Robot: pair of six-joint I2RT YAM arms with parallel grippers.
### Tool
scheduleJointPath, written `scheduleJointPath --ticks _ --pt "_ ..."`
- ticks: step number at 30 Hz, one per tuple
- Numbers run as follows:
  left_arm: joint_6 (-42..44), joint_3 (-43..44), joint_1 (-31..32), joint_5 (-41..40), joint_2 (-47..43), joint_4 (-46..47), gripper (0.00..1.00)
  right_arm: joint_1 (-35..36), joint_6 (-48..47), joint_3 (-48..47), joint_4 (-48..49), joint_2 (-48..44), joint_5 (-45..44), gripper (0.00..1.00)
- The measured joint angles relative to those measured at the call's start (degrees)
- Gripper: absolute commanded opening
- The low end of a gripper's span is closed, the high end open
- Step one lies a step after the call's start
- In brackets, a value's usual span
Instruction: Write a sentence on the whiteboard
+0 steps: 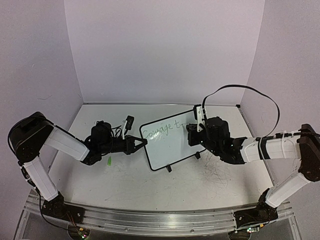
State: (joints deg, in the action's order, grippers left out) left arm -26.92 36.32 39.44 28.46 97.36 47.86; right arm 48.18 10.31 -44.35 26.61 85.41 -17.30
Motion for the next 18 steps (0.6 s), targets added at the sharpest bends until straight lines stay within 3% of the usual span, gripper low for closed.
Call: scheduleJointPath --ticks 18 --pt "0.07 0.0 0.0 -0.02 -0.02 -0.07 0.0 0.0 -0.62 -0.93 1.41 0.74 0.43 0.0"
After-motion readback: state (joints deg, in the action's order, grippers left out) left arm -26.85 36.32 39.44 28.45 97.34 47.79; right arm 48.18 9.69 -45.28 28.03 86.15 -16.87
